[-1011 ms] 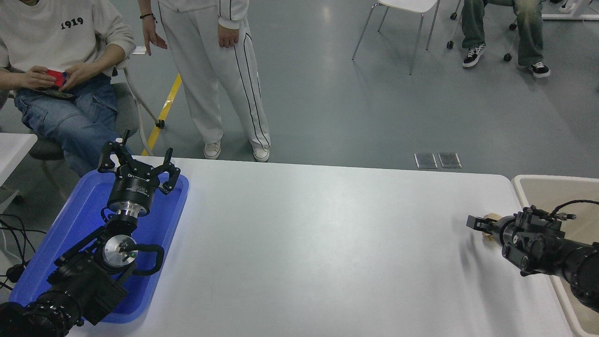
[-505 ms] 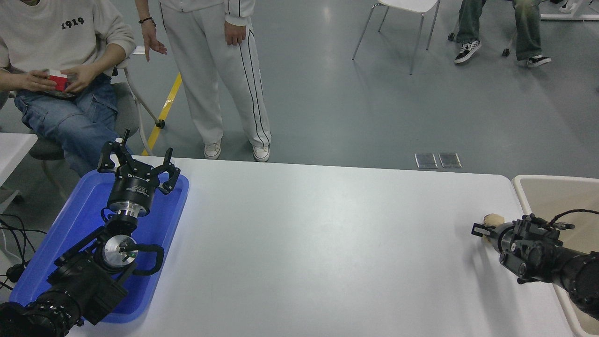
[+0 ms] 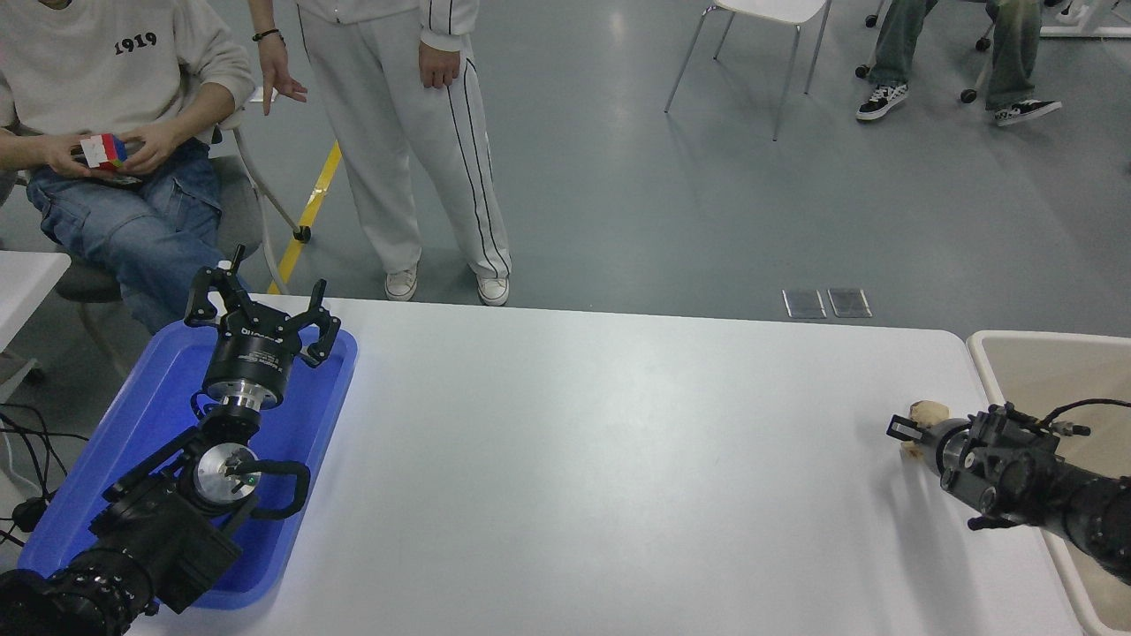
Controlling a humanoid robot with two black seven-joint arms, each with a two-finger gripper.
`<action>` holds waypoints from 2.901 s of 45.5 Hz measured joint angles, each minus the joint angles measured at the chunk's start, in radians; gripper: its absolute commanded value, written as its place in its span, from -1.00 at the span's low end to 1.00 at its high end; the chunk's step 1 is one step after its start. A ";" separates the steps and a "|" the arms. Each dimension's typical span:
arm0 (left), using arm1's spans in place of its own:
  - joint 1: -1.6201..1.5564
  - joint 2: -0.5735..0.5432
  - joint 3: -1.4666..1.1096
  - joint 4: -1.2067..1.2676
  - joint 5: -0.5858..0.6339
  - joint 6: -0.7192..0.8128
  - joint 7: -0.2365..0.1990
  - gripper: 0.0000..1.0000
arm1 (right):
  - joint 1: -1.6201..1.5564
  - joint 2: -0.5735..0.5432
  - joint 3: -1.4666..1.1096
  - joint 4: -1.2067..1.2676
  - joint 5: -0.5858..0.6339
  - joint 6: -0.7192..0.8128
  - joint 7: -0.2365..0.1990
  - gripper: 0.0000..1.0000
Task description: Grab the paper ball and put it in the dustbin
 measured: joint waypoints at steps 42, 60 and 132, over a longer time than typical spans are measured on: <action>0.000 0.000 0.000 -0.001 0.000 0.000 0.001 1.00 | 0.977 -0.292 -0.466 0.979 -0.037 0.405 0.005 -1.00; 0.000 0.000 0.000 -0.001 0.000 0.000 0.002 1.00 | 1.420 -0.305 -0.557 1.143 -0.037 0.634 0.003 -1.00; 0.002 0.000 0.000 0.002 -0.001 0.002 0.000 1.00 | 1.835 -0.454 -1.149 1.096 -0.040 0.757 0.005 -1.00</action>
